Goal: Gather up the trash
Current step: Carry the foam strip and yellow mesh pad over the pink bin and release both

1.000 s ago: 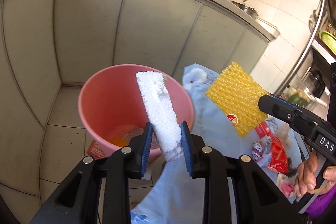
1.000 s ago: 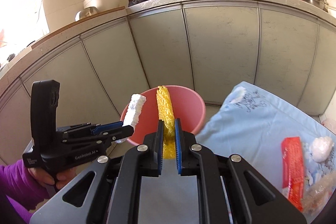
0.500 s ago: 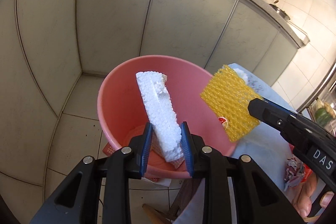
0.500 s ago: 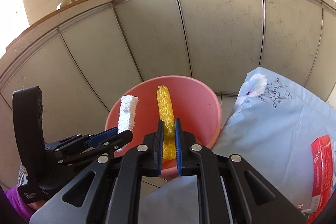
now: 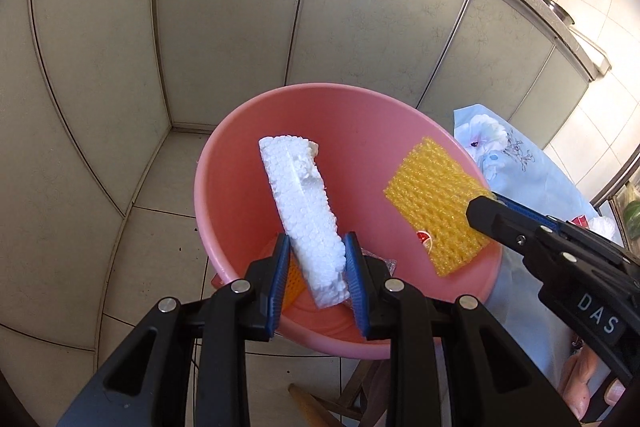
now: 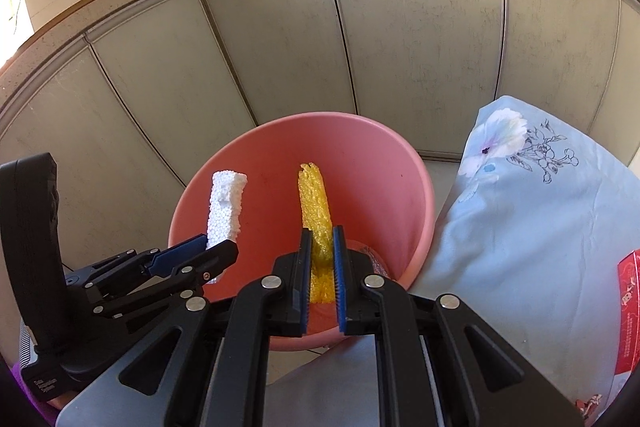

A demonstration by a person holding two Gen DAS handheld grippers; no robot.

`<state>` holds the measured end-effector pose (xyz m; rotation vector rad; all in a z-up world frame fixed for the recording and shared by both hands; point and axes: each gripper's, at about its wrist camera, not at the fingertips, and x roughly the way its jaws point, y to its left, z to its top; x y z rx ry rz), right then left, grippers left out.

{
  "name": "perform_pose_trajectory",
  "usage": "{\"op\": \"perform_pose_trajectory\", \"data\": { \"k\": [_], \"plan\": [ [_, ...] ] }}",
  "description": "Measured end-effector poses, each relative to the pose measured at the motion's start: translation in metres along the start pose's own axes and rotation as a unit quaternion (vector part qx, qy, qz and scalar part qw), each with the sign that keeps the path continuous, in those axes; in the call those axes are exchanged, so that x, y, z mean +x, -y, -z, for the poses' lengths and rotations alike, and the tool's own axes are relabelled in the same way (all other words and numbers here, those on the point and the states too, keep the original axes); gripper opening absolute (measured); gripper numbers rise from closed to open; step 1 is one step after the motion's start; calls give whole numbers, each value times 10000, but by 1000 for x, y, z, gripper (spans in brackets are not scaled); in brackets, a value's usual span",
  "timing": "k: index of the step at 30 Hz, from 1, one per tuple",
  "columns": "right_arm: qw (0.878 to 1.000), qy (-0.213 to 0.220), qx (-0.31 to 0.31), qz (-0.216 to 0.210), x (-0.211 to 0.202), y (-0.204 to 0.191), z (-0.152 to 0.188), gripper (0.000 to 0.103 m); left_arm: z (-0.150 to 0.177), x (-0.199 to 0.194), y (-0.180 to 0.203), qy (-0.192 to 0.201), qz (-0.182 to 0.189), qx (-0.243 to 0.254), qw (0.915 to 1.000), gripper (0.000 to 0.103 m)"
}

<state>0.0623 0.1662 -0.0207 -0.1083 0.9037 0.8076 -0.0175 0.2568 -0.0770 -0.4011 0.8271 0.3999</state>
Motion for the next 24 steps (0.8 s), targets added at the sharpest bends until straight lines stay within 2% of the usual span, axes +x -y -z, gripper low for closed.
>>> {"op": "perform_pose_trajectory", "data": {
  "k": [20, 22, 24],
  "plan": [
    [9998, -147, 86, -70, 4, 5, 4, 11, 0, -1, 5, -38, -123, -12, 9999, 31],
    [9998, -136, 126, -96, 4, 6, 4, 18, 0, -1, 6, -35, -127, -7, 9999, 32],
    [9997, -85, 182, -131, 2, 9, 5, 28, 0, -1, 5, -34, -126, -5, 9999, 34]
  ]
}}
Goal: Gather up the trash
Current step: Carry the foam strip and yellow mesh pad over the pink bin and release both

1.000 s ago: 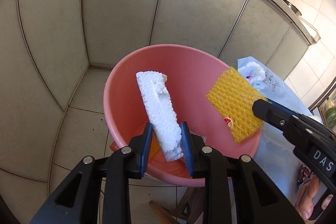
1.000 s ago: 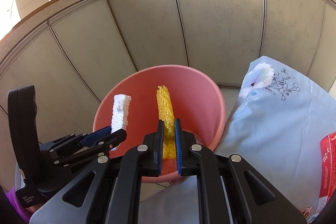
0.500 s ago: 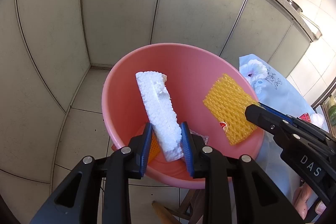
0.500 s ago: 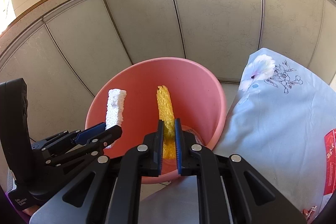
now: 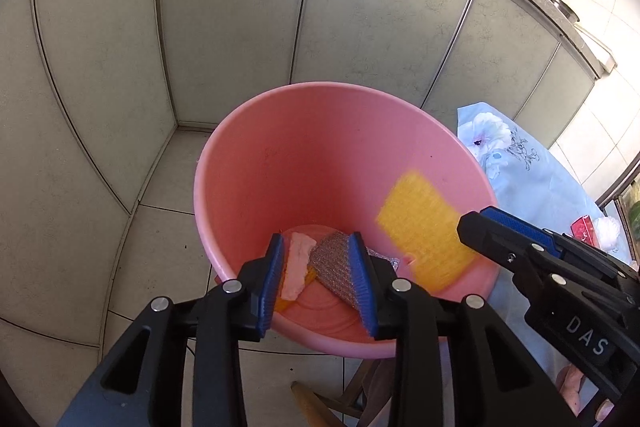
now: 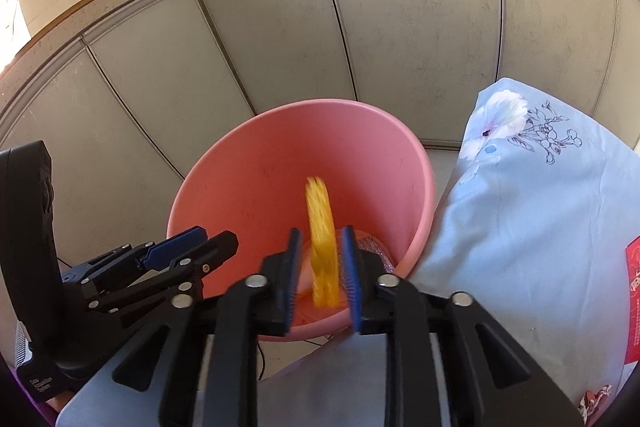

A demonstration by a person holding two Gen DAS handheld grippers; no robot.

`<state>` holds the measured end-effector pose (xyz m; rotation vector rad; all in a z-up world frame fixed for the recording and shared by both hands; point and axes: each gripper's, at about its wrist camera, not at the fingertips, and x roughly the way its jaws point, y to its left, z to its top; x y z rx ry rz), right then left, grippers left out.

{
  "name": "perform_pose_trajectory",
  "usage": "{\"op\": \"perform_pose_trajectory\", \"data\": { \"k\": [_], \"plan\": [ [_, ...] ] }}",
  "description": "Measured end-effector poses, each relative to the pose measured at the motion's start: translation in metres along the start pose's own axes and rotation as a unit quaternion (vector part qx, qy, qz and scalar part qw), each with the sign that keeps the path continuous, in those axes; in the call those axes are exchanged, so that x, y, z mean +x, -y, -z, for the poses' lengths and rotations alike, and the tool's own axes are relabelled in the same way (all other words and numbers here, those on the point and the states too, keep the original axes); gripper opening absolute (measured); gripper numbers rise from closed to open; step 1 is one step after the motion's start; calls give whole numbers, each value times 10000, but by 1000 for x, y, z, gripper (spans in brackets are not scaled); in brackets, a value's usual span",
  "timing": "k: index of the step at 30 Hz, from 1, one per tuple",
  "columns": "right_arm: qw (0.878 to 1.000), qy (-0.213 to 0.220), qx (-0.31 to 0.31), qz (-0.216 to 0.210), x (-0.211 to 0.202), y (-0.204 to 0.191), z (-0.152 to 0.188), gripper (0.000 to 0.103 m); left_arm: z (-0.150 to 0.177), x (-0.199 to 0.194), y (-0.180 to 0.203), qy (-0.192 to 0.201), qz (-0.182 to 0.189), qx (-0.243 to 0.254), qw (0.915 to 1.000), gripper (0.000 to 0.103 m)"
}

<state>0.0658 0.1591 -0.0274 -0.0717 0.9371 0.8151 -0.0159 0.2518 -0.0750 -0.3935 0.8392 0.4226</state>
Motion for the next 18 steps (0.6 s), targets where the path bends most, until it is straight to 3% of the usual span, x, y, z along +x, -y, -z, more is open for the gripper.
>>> {"op": "perform_pose_trajectory", "data": {
  "k": [18],
  "plan": [
    [9995, 264, 44, -186, -40, 6, 3, 31, -2, -28, 4, 211, 210, 16, 9996, 39]
  ]
}}
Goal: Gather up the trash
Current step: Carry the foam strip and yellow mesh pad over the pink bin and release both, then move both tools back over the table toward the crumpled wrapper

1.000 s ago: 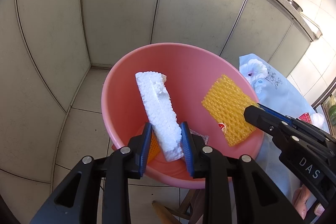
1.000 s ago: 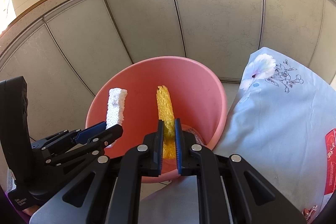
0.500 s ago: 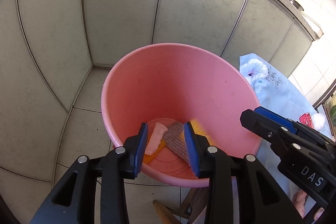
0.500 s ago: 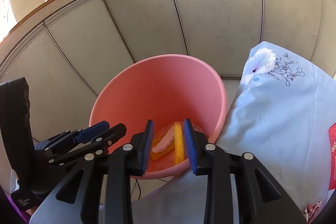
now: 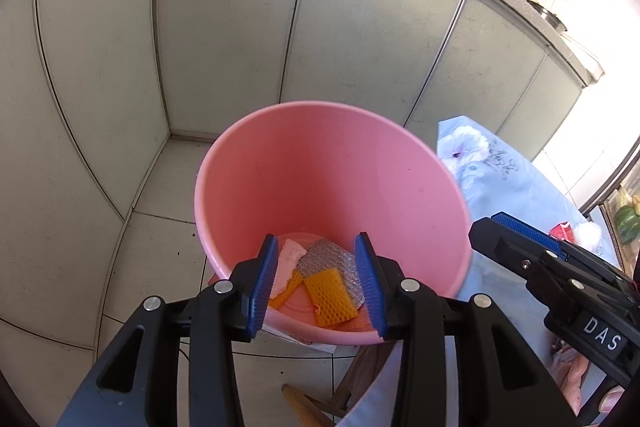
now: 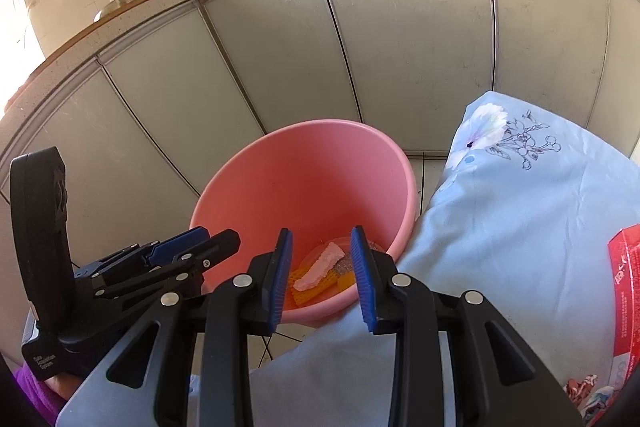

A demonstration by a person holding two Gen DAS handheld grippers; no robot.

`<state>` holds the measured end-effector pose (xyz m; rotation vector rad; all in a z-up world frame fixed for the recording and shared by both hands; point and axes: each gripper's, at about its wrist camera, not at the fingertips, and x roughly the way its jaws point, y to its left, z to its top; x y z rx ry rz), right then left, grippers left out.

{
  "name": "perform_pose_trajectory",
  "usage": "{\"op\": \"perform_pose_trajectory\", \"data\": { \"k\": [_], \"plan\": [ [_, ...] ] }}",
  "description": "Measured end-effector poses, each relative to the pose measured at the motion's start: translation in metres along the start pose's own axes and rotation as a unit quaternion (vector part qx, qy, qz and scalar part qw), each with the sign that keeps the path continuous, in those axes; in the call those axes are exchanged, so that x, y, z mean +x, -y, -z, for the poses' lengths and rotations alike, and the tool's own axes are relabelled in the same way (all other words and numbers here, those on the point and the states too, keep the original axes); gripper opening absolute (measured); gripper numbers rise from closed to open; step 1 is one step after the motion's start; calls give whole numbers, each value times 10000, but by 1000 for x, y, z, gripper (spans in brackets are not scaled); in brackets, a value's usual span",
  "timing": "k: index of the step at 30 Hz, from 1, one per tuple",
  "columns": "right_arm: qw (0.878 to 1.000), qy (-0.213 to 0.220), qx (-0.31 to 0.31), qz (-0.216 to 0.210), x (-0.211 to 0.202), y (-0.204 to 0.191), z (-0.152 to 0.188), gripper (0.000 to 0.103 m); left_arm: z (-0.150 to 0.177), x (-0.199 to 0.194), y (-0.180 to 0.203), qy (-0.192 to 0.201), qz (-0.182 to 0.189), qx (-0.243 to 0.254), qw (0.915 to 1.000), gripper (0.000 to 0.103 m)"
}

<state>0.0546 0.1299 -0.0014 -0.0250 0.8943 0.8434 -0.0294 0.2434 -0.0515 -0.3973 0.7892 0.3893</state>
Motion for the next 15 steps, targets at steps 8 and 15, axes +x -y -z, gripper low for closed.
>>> {"op": "perform_pose_trajectory", "data": {
  "k": [8, 15],
  "plan": [
    [9994, 256, -220, -44, -40, -6, 3, 31, -1, -29, 13, 197, 142, 178, 9995, 39],
    [9990, 353, -267, -50, -73, 0, 13, 31, 0, -48, 32, 284, 347, 414, 9981, 39]
  ]
}}
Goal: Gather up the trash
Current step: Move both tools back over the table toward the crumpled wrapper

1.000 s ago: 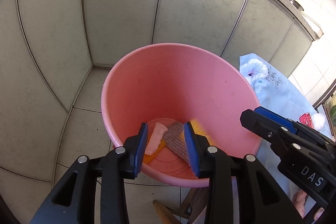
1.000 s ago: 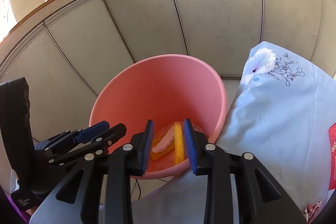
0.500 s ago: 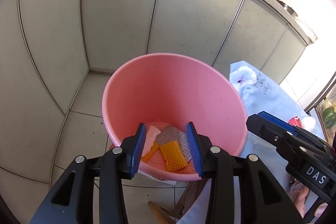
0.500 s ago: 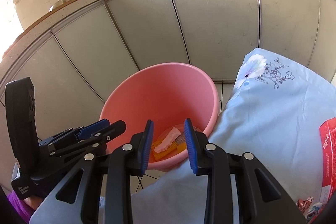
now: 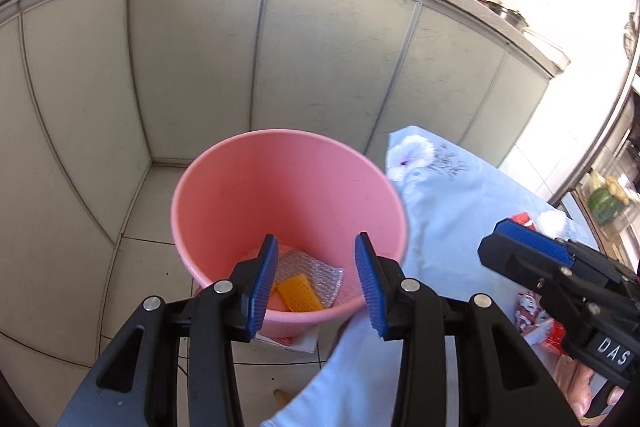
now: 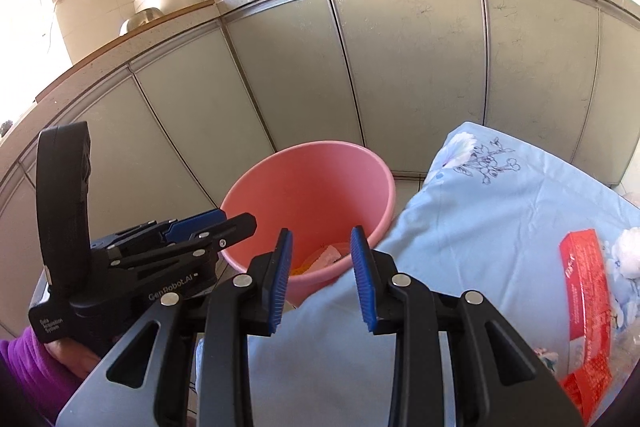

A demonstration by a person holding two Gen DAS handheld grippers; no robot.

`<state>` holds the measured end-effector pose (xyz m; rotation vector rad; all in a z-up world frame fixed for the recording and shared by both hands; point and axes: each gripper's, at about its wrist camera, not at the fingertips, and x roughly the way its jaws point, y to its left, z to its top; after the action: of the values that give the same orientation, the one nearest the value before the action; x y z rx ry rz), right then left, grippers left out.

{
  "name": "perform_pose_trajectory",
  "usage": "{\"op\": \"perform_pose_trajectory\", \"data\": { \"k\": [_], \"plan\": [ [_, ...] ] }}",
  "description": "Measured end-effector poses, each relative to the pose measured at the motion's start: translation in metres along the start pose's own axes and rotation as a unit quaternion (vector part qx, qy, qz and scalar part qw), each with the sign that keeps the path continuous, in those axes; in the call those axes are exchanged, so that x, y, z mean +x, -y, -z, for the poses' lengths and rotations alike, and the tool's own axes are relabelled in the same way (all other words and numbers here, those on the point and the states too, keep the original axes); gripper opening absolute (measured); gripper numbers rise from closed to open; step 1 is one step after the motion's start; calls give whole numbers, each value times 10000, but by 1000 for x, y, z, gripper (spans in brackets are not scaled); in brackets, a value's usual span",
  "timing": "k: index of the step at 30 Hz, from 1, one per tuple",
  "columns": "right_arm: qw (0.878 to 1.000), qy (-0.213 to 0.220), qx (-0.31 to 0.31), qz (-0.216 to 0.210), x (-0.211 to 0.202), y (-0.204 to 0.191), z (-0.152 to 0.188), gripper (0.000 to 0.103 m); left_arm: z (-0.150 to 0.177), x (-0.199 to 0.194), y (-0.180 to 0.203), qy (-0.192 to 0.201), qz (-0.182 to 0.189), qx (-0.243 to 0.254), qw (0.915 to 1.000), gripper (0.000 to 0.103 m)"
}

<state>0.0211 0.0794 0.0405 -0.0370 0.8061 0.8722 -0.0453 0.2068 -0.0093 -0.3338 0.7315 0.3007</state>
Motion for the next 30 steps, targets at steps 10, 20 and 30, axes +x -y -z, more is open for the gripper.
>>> {"op": "perform_pose_trajectory", "data": {
  "k": [10, 20, 30],
  "plan": [
    [9993, 134, -96, 348, -55, 17, 28, 31, 9, -12, 43, -41, 412, 481, 9980, 39],
    [9968, 88, 190, 776, -105, 53, 67, 31, 25, -13, 93, -177, 893, 1097, 9898, 39],
    [9920, 21, 567, 1123, -135, 81, 108, 31, 42, -3, 134, -637, 1531, 1380, 9765, 39]
  ]
}}
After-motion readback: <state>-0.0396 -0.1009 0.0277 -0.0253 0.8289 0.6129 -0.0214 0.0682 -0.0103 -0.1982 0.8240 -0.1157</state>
